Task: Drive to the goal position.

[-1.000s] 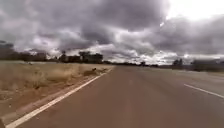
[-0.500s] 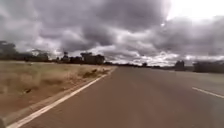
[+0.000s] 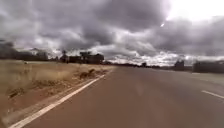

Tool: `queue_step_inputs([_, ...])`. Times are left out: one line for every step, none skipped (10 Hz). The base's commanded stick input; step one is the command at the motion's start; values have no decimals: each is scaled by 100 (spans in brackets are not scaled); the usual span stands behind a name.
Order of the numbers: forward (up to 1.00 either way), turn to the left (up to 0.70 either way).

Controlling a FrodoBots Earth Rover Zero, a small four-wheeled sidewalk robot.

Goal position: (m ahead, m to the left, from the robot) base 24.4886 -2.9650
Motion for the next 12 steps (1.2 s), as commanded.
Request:
queue_step_inputs([85, 4])
queue_step_inputs([85, -3])
queue_step_inputs([85, -21])
queue_step_inputs([85, -22])
queue_step_inputs([85, -4])
queue_step_inputs([85, -5])
queue_step_inputs([85, -20])
queue_step_inputs([85, -17])
queue_step_inputs([85, -21])
queue_step_inputs([85, -25])
queue_step_inputs([85, -28])
queue_step_inputs([85, -4])
